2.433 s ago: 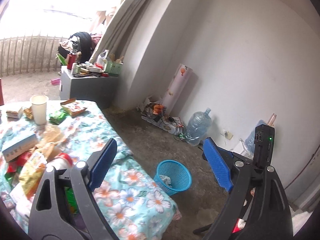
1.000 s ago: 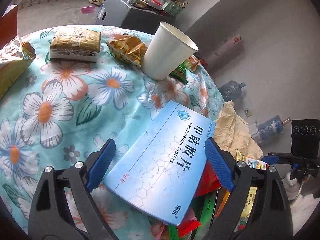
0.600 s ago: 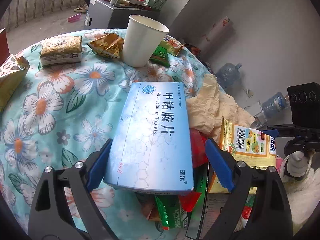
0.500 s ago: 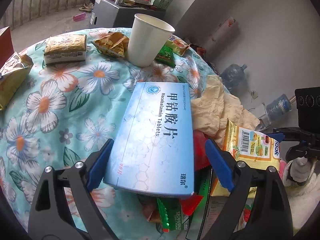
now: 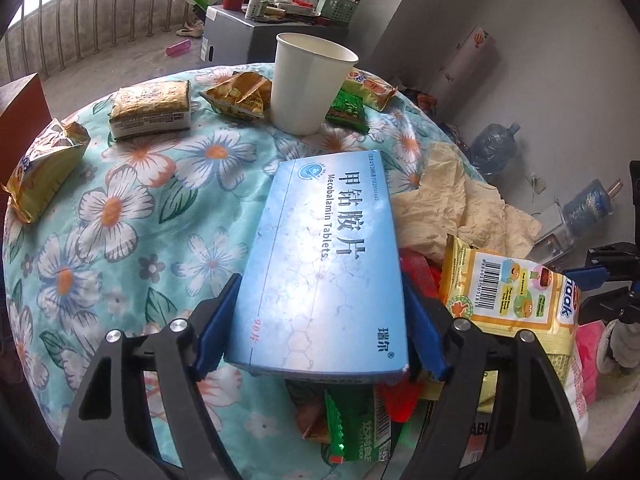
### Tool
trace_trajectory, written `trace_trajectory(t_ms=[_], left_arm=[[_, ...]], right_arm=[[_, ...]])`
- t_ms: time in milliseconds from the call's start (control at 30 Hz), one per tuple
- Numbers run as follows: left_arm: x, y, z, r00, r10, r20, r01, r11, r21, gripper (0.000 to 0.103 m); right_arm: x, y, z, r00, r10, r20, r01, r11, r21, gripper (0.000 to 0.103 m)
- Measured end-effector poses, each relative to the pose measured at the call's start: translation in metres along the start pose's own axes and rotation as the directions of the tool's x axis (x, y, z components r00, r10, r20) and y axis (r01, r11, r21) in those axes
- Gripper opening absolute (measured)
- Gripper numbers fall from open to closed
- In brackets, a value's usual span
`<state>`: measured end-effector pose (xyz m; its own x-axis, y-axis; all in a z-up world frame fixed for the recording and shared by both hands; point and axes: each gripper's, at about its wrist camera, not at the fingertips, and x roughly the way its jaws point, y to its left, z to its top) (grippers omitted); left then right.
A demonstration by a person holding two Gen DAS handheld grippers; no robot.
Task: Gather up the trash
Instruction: 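Lift the medicine box with the left tool while the right tool grasps the yellow snack wrapper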
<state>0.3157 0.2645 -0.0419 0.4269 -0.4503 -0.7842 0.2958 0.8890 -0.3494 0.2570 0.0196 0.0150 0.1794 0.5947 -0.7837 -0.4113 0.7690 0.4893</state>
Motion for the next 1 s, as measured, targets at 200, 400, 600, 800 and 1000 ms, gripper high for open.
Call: trace_trajectory(t_ms=[200, 400, 600, 800, 1000], left_arm=[[-0.022, -0.002, -0.003, 0.999, -0.011, 0.051, 0.012, 1.0, -0.021, 0.071], [-0.045, 0.003, -0.011, 0.995, -0.031, 0.1, 0.039, 0.996, -0.08, 0.071], [-0.066, 0.007, -0.024, 0.987, -0.032, 0.155, 0.053, 0.989, -0.135, 0.071], [-0.093, 0.006, -0.041, 0.975, -0.034, 0.22, 0.076, 0.98, -0.186, 0.071], [-0.118, 0.003, -0.062, 0.962, -0.037, 0.27, 0.099, 0.97, -0.223, 0.071]], right_arm=[[-0.004, -0.002, -0.004, 0.999, 0.045, 0.011, -0.045, 0.999, 0.026, 0.011], [-0.017, 0.009, -0.002, 0.996, 0.08, 0.033, -0.08, 0.997, -0.004, 0.011], [-0.01, 0.037, 0.023, 0.999, 0.013, -0.032, -0.017, 0.991, -0.129, 0.042], [0.031, 0.053, 0.041, 0.973, -0.157, -0.17, 0.112, 0.962, -0.25, 0.044], [0.06, 0.055, 0.042, 0.935, -0.24, -0.261, 0.156, 0.939, -0.306, 0.044]])
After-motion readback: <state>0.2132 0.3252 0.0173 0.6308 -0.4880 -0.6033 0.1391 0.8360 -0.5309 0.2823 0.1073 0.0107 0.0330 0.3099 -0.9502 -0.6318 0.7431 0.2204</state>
